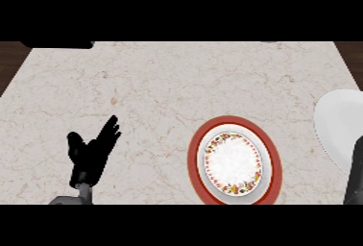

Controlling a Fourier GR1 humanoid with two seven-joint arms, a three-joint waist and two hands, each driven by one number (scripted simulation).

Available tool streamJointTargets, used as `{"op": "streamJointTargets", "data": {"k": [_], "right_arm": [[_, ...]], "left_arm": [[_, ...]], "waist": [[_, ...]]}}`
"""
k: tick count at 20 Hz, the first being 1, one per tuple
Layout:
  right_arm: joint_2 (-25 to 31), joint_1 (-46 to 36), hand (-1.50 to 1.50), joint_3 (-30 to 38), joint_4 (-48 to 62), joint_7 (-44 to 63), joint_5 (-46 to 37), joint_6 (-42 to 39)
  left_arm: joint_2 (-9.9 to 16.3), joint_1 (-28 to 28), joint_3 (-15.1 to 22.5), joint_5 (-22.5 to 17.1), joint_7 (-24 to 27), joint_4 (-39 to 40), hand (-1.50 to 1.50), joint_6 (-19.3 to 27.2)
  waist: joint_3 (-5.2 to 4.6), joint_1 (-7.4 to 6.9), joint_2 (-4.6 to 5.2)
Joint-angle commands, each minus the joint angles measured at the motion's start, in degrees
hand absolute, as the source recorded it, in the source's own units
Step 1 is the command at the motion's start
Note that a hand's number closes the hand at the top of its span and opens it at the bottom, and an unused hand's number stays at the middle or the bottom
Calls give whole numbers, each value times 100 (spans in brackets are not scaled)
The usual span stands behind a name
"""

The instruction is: Pick the tomato from the plate and place it in the plate

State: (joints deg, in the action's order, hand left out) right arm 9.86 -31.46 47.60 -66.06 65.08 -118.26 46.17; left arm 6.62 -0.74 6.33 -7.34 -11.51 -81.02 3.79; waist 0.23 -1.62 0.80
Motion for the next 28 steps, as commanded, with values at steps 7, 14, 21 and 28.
{"op": "streamJointTargets", "data": {"k": [7, 14, 21, 28], "right_arm": [[110, 58, 150, 1310, 1073, 434, 1280, 983], [1253, 54, -150, 1178, 3050, -1424, 3722, 1372], [1186, 161, -150, 751, 2588, -3081, 5201, 2638], [501, 719, -150, 294, 1220, -3587, 6610, 3173]], "left_arm": [[197, 50, -257, -189, -139, -15, 0, -140], [25, 400, -7, 20, 55, -184, 0, -47], [67, 99, -166, 18, -72, -27, 0, 14], [78, 114, -125, -68, -429, -346, 0, -52]], "waist": [[0, 86, -37], [4, 75, -52], [14, 136, -67], [-11, 200, -110]]}}
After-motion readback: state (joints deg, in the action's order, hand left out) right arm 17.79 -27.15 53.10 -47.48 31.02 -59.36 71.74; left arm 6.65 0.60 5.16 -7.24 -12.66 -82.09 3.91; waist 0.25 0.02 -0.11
